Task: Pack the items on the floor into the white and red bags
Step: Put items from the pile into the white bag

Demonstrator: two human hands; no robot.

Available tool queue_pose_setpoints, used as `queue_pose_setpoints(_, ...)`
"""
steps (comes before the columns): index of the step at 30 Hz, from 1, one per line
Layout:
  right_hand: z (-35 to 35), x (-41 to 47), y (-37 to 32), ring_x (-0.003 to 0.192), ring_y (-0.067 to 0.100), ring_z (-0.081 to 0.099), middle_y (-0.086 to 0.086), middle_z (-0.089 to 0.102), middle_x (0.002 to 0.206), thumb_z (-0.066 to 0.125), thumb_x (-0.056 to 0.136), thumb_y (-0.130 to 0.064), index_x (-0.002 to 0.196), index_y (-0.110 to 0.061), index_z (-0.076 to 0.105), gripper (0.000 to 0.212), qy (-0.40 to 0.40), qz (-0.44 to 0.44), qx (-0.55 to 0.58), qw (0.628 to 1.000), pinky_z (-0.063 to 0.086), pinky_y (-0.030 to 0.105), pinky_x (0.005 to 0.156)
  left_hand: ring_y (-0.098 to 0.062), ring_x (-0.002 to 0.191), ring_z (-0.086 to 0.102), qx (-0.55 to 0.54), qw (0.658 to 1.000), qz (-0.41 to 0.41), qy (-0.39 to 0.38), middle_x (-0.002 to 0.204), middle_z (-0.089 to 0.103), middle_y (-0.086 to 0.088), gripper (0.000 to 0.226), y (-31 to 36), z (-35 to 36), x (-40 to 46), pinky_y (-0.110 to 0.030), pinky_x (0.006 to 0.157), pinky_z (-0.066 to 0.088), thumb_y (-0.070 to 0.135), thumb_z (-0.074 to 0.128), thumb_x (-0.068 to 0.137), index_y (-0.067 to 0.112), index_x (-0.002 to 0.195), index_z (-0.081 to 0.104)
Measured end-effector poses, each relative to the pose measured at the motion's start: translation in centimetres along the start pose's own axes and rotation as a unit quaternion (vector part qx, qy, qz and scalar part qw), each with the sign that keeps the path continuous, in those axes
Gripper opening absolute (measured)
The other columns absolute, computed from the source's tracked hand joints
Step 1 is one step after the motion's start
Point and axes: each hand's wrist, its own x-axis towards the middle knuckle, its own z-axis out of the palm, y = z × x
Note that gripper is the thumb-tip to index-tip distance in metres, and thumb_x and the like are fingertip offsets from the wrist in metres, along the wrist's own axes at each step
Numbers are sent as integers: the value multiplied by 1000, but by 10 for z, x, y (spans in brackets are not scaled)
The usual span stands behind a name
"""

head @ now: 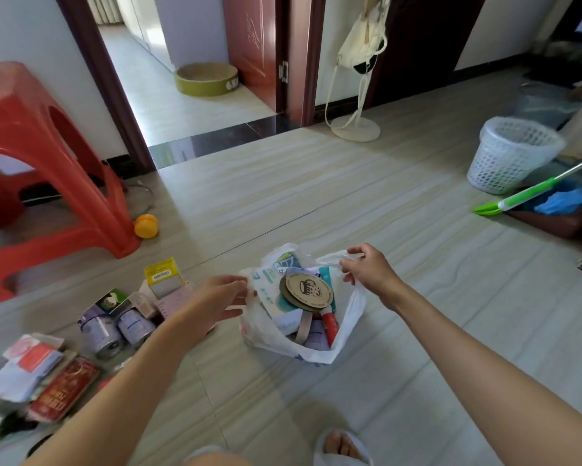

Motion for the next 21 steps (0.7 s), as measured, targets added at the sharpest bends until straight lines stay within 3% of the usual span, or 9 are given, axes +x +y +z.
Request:
queue_pose_setpoints(3, -3, -15, -13, 108, 25, 56, 13, 54, 124, 55, 90, -26, 127, -10, 44, 42, -20, -2, -52, 998, 46, 41, 94, -15, 81, 60, 18, 996, 90, 12, 89, 64, -1, 18, -3, -7, -17, -28, 73, 47, 13, 43, 97, 16, 113, 51)
queue_pose_setpoints(6, 6, -37, -32, 105, 25, 57, 12, 56, 120, 54, 91, -27, 126, -11, 46, 40, -36, -35, -70, 996, 47, 43, 95, -17, 95, 61, 114, 972, 202, 40, 103, 63, 0, 26, -28, -27, -36, -33, 85, 49, 14, 47, 94, 23, 119, 49)
queue_pose_setpoints(9, 34, -60, -56, 94, 19, 58, 5, 58, 112, 54, 92, -27, 125, -13, 48, 37, -64, -108, -98, 987, 48, 34, 85, -13, 105, 56, 194, 949, 237, 73, 118, 58, -2, 34, -62, -54, -51, -31, 92, 46, 15, 48, 93, 21, 127, 47)
queue_pose_setpoints(13, 102, -81, -76, 98, 14, 56, 1, 58, 114, 55, 90, -31, 128, -18, 45, 41, -139, -205, -172, 954, 47, 31, 89, -17, 122, 47, 266, 933, 208, 123, 136, 48, -1, 41, -106, -98, -58, -33, 102, 39, 18, 48, 94, 15, 134, 43)
queue_pose_setpoints(16, 163, -82, -71, 110, 18, 55, 4, 56, 125, 54, 91, -31, 133, -18, 40, 46, -200, -243, -243, 918, 43, 32, 94, -23, 127, 43, 289, 933, 144, 158, 137, 47, -7, 43, -151, -129, -60, -30, 104, 32, 14, 52, 92, 11, 133, 44)
queue_pose_setpoints(21, 257, -73, -18, 120, 26, 49, 8, 48, 136, 49, 93, -32, 138, -18, 33, 49, -290, -189, -325, 880, 39, 38, 100, -23, 127, 40, 323, 930, 41, 172, 136, 45, -9, 47, -239, -167, -68, -21, 102, 26, 8, 56, 87, 10, 133, 44)
